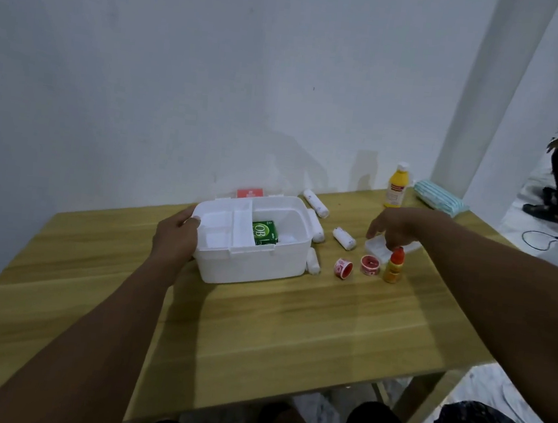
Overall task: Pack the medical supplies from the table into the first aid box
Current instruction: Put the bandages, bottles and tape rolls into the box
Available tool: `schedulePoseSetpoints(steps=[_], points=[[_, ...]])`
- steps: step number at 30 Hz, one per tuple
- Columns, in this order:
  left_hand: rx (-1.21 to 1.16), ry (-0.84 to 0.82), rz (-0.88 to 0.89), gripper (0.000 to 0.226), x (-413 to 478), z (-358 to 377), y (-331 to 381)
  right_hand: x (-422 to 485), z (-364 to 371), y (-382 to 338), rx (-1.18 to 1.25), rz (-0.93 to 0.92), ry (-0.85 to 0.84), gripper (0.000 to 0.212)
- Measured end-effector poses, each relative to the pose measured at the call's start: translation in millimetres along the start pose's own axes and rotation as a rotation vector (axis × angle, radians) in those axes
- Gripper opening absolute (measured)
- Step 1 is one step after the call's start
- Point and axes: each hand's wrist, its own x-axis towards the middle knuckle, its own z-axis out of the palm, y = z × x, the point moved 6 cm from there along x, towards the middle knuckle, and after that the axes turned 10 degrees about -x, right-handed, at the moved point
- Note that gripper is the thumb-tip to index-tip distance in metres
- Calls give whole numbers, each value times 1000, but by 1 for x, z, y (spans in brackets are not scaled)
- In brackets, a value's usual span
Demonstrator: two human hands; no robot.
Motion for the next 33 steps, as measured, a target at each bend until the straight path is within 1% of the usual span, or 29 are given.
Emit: schedulePoseSetpoints(steps=[6,11,15,17,19,21,23,25,27,30,33], points=[[-12,3,-5,37,0,0,-1,13,5,5,-13,20,-32,65],[-13,15,-18,38,-1,0,-1,15,7,13,2,66,53,66],[-11,12,-18,38,-2,1,0,16,5,15,62,61,86,68],[-4,5,-12,38,-2,1,1,12,-10,15,129,47,153,71],[-2,0,-7,38,-3,0,2,4,-37,12,197,8,286,72],[-4,-7,-5,38,-4,1,3,-10,-72,-3,269,-74,430,72],[-6,-7,-5,38,-5,1,4,-28,-104,-29,303,-178,510,69],[-4,-4,-12,39,-6,2,5,-44,-124,-66,243,-280,514,67],[-1,-2,-21,39,-6,1,4,-53,-130,-104,137,-335,497,64],[5,-4,-24,39,-6,1,4,-47,-120,-150,1,-322,504,63],[8,-18,-23,38,-6,0,4,-34,-101,-175,-8,-315,503,62]])
